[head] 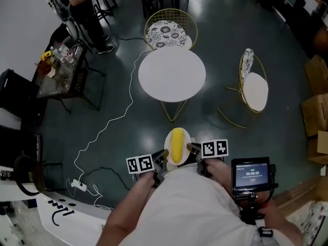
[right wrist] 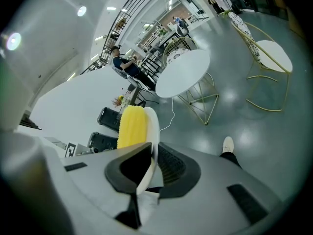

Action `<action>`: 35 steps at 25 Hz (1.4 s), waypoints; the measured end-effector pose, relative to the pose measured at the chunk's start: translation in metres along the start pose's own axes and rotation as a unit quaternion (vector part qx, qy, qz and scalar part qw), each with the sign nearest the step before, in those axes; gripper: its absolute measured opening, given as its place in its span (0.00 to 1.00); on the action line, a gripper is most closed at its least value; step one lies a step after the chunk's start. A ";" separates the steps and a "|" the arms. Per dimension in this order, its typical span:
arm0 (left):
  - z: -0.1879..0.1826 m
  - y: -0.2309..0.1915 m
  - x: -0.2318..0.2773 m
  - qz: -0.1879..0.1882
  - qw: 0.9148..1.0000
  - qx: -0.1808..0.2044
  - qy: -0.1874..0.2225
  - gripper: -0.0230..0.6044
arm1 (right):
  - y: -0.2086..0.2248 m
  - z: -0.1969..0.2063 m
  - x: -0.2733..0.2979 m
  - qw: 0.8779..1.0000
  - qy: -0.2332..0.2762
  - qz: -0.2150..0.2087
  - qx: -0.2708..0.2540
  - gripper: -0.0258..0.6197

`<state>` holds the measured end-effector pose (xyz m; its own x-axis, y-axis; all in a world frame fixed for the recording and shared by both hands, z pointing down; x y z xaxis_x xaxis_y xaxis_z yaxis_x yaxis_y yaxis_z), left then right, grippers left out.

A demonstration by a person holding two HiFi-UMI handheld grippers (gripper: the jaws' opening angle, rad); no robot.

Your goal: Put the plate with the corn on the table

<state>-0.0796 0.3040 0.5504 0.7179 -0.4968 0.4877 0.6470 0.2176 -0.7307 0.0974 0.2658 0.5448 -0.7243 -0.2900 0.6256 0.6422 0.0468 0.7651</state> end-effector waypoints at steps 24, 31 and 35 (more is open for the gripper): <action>-0.011 -0.036 -0.044 -0.032 0.998 -0.038 0.044 0.08 | -0.041 -0.001 0.051 0.998 -0.049 -0.021 -0.020 0.11; -0.051 -0.061 -0.045 -0.048 0.996 -0.050 0.057 0.08 | -0.063 -0.037 0.085 0.997 -0.069 -0.027 -0.037 0.11; -0.076 -0.073 -0.033 -0.049 0.995 -0.058 0.057 0.08 | -0.066 -0.065 0.101 0.997 -0.073 -0.025 -0.031 0.11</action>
<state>-0.1700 0.2405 0.5518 0.6147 -0.6040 0.5073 0.6738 0.0675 -0.7359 -0.0014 0.1714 0.5479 -0.7817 -0.1477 0.6059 0.6154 -0.0248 0.7878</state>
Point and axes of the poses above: the fingertips, and each gripper's own axes: x forward along the fingers, y to its right, z out of its underside, the point moved 5 cm from there along -x, backward along the fingers, and after that the axes turned 12 degrees about x, right-handed, at the moved point
